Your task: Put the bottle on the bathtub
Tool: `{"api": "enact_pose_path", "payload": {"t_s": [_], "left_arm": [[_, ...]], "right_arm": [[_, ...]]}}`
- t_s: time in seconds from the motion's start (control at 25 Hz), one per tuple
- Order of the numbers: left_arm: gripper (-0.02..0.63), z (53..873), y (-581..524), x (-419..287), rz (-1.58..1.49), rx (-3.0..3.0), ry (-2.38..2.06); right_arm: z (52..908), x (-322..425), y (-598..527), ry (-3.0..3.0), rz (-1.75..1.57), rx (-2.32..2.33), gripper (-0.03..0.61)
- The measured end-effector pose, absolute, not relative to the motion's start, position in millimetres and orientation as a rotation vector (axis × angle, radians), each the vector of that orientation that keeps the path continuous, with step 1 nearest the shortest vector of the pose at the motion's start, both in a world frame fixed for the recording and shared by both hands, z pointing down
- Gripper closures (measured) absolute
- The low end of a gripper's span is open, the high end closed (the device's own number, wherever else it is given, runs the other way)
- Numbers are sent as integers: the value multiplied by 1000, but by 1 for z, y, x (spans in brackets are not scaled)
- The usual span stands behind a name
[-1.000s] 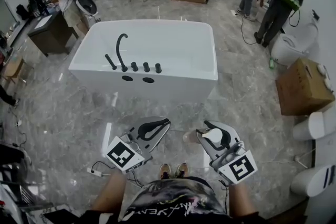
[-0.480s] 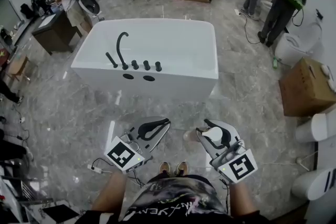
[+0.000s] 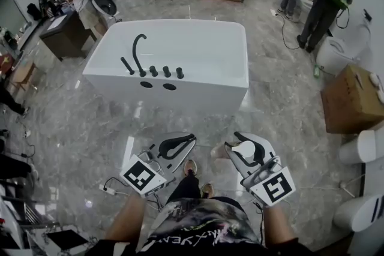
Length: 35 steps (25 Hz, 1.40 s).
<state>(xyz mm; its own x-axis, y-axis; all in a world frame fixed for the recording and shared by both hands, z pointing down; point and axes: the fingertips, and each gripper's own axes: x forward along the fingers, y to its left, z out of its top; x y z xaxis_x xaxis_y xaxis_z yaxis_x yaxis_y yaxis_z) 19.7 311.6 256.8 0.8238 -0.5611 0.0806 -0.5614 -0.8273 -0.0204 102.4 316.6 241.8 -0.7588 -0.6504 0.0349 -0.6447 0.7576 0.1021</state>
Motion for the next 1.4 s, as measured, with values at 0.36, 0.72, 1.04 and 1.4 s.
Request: {"api": "enact_pose_path", "payload": {"t_s": [0.36,0.72,1.04,1.4], "left_arm": [[578,268,303,23,123,3011,-935],[578,278,263,12,137,3012,-934],[578,291,205,-5,112,2996,-898],[578,303,102,-23,119,2976,-860]], "right_arm": [[254,101,307,-2892,-161,1059,451],[260,91,270,-2872,-160,1076,449],[269,70,212,-2848,-152,1091,449],[283,51,111,-2801,-103,1139,449]]}}
